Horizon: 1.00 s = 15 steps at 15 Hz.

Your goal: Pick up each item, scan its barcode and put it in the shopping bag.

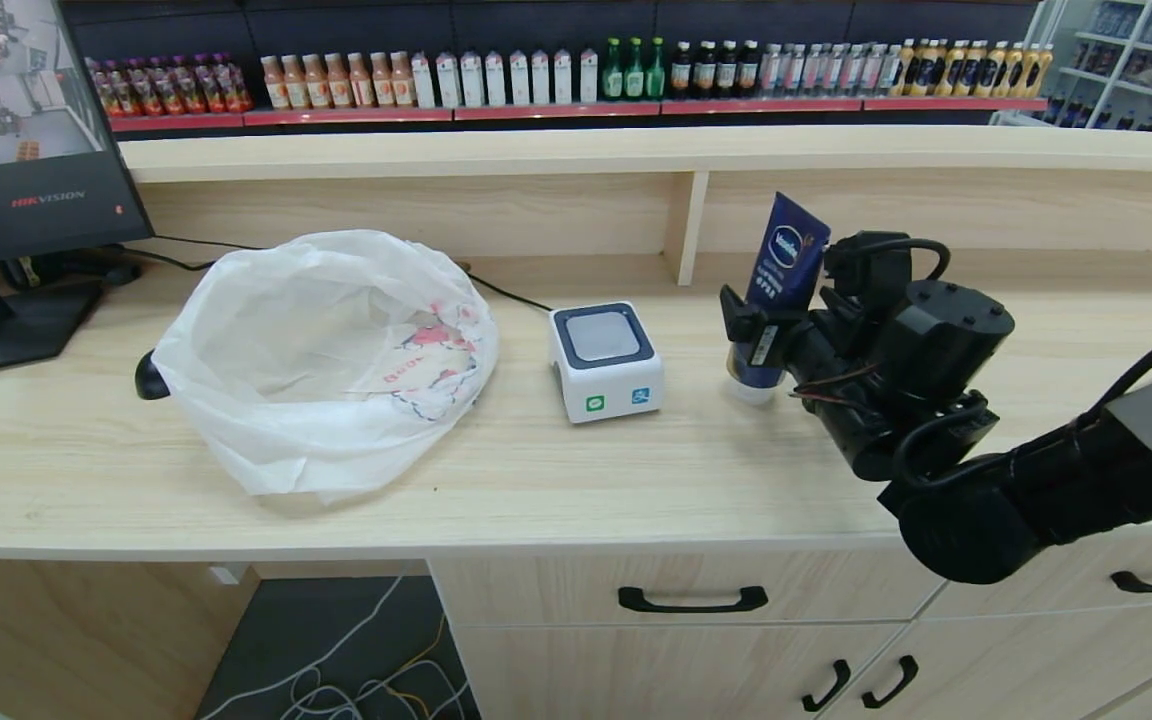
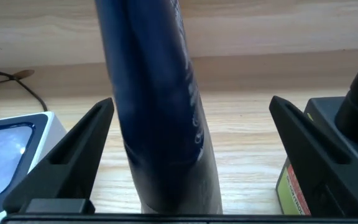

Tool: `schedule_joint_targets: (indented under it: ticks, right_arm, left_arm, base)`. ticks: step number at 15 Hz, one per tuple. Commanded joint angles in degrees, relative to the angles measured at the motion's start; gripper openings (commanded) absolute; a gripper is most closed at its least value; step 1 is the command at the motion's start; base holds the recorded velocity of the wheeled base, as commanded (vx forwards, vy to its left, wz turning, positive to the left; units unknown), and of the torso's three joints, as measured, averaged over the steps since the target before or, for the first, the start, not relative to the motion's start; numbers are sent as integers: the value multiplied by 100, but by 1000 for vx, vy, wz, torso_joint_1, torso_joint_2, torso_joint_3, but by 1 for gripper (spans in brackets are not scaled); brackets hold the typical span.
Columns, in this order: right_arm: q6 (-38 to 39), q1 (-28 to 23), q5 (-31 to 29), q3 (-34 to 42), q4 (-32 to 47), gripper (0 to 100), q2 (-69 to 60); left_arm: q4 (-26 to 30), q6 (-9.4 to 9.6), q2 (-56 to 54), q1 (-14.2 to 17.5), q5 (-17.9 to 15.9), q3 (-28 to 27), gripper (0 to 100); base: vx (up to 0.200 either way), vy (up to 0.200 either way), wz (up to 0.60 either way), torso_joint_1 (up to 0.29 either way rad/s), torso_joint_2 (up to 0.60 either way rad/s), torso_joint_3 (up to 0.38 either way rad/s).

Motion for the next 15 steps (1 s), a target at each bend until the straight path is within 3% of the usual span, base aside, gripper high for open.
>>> schedule_joint_targets:
  ticks: [1, 11, 12, 15]
  right_arm:
    - [-1, -33, 1, -13, -41, 100, 104]
    - [-19, -130, 159, 66, -68, 100, 245]
    - [-19, -130, 159, 66, -68, 0, 245]
    - [-10, -112, 159, 66, -129, 0, 201]
  left_arm:
    - [0, 1, -2, 1, 3, 0, 100]
    - [0, -8, -2, 1, 3, 0, 100]
    - [0, 1, -2, 1, 3, 0, 100]
    - [0, 1, -2, 1, 3, 0, 100]
  base:
    - [0, 0, 0, 0, 0, 0]
    - [0, 0, 0, 0, 0, 0]
    - [0, 0, 0, 0, 0, 0]
    - [0, 0, 0, 0, 0, 0]
